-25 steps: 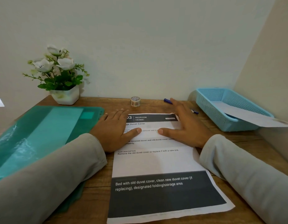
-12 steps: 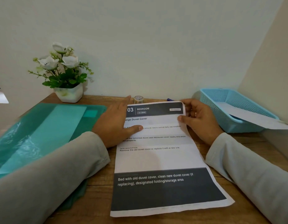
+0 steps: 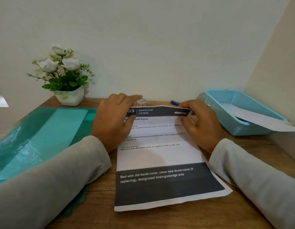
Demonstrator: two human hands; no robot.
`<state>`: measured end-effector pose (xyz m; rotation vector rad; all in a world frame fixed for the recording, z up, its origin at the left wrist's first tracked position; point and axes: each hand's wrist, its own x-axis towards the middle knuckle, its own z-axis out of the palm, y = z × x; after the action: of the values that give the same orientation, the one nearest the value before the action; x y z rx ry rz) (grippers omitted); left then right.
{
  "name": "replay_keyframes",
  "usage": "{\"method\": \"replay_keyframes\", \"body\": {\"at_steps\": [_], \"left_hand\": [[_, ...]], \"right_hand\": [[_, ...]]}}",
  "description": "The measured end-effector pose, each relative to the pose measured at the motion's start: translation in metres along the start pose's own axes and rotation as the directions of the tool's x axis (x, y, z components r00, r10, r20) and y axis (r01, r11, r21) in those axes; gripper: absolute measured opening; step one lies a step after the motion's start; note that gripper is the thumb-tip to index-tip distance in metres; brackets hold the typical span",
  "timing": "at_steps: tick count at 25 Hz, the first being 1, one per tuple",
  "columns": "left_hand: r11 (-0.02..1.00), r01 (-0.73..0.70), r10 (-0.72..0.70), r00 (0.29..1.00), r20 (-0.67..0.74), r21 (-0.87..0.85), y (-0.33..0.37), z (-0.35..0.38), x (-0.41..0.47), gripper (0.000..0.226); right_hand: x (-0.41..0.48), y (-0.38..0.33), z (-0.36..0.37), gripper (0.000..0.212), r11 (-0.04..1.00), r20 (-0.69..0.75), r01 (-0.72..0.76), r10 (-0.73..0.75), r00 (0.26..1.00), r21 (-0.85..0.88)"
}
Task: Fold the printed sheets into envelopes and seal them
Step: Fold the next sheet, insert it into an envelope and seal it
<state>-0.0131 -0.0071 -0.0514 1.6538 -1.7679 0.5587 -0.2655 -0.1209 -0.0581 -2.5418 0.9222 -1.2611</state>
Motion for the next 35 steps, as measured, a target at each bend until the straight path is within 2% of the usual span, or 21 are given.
{"method": "replay_keyframes", "body": {"at_steps": [3,7,11,14,16,19,24,28,31,35], "left_hand": [[0.993,-0.109,0.109,0.994,-0.001,0.041,0.001,-0.001,0.001,0.020],[0.996,-0.076,0.079,0.993,0.084,-0.036,0.003,-0.001,-0.001,0.015],[0.996,-0.092,0.093,0.957,0.276,-0.016,-0.002,0.006,-0.005,0.030],[0.997,-0.081,0.068,0.881,0.468,0.008,0.001,0.005,-0.004,0.065],[0.999,-0.046,0.051,0.841,0.538,-0.023,0.005,0.002,-0.002,0.082],[1.000,-0.017,0.005,0.795,0.607,0.013,0.005,0.007,0.000,0.068],[0.997,-0.038,-0.015,0.782,0.623,0.072,0.017,0.011,-0.004,0.059],[1.000,-0.006,-0.009,0.684,0.730,0.017,0.024,0.012,-0.004,0.065],[0.997,-0.026,-0.041,0.630,0.776,0.073,0.022,0.011,-0.002,0.070],[0.986,0.006,-0.136,0.614,0.777,0.168,0.014,0.009,0.001,0.076]], "right_hand": [[0.001,0.001,0.003,0.016,0.982,0.030,0.135,-0.132,0.991,-0.129],[0.001,0.005,0.004,0.021,0.971,0.092,0.150,-0.134,0.987,-0.188],[0.000,0.005,0.003,0.028,0.983,0.223,0.092,-0.055,0.973,-0.159],[-0.001,0.001,0.002,0.030,0.991,0.369,0.068,-0.021,0.929,-0.115],[-0.001,-0.004,0.001,0.043,0.990,0.441,0.069,-0.007,0.898,-0.124],[-0.001,-0.013,-0.001,0.066,0.981,0.541,0.058,0.053,0.839,-0.186],[-0.004,-0.038,0.010,0.079,0.955,0.714,0.106,0.130,0.688,-0.276],[-0.005,-0.046,0.018,0.079,0.949,0.787,0.146,0.138,0.602,-0.278],[-0.002,-0.043,0.018,0.081,0.934,0.785,0.144,0.183,0.591,-0.326],[0.002,-0.030,0.012,0.084,0.907,0.746,0.070,0.296,0.596,-0.415]]}}
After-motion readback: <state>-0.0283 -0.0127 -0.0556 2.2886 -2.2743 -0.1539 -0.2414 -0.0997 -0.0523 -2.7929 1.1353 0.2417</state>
